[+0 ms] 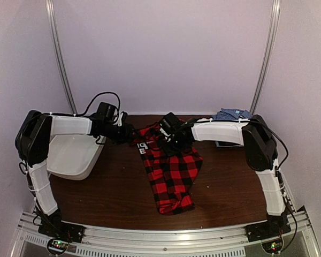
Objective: Fold and stack the long sleeve shirts
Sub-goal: Adjust the crumpled shirt at the corner of the board.
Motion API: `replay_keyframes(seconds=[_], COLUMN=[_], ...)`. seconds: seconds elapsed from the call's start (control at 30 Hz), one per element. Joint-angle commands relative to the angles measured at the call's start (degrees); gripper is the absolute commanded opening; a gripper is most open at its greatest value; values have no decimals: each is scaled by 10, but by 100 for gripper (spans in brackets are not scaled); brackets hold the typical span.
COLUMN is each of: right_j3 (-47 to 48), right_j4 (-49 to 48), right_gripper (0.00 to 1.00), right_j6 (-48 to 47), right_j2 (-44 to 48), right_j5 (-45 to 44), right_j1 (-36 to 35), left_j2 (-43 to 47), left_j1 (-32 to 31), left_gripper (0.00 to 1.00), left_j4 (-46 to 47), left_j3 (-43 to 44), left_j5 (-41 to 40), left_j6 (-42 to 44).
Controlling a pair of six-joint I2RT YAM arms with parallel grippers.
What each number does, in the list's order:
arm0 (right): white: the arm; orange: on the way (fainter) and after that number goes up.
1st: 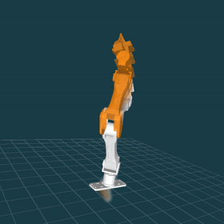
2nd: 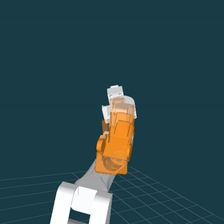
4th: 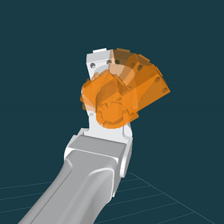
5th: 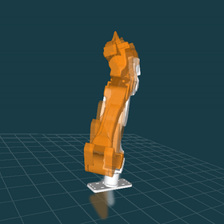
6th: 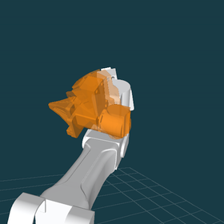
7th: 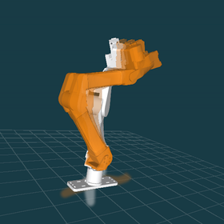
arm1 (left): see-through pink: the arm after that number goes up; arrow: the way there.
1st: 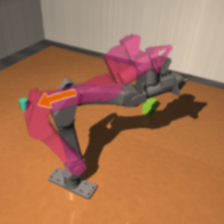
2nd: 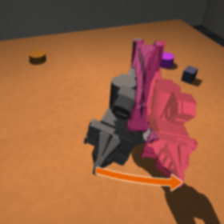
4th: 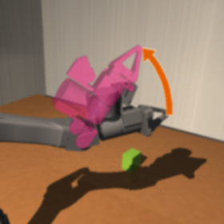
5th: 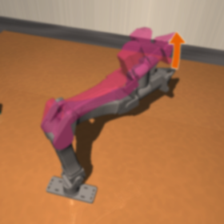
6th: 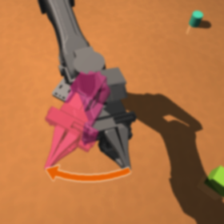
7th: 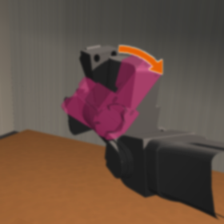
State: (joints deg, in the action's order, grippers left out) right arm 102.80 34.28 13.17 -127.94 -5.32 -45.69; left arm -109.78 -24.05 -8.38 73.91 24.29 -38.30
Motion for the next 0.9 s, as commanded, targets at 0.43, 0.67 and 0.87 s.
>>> replay_keyframes(seconds=[0.43,0.67,0.87], right_j3=[-309,-435,-500], right_j4=[64,80,122], right_gripper=[0,0,0], right_j6=[81,135,183], right_j2=[337,421,466], right_j5=[99,105,78], right_j1=[-8,-13,-13], left_j2=[-68,-115,-138], left_j1=[-62,-83,-87], left_gripper=[61,61,61], left_j4=[67,56,39], left_j3=[21,57,78], left_j5=[68,81,79], left_j6=[4,13,18])
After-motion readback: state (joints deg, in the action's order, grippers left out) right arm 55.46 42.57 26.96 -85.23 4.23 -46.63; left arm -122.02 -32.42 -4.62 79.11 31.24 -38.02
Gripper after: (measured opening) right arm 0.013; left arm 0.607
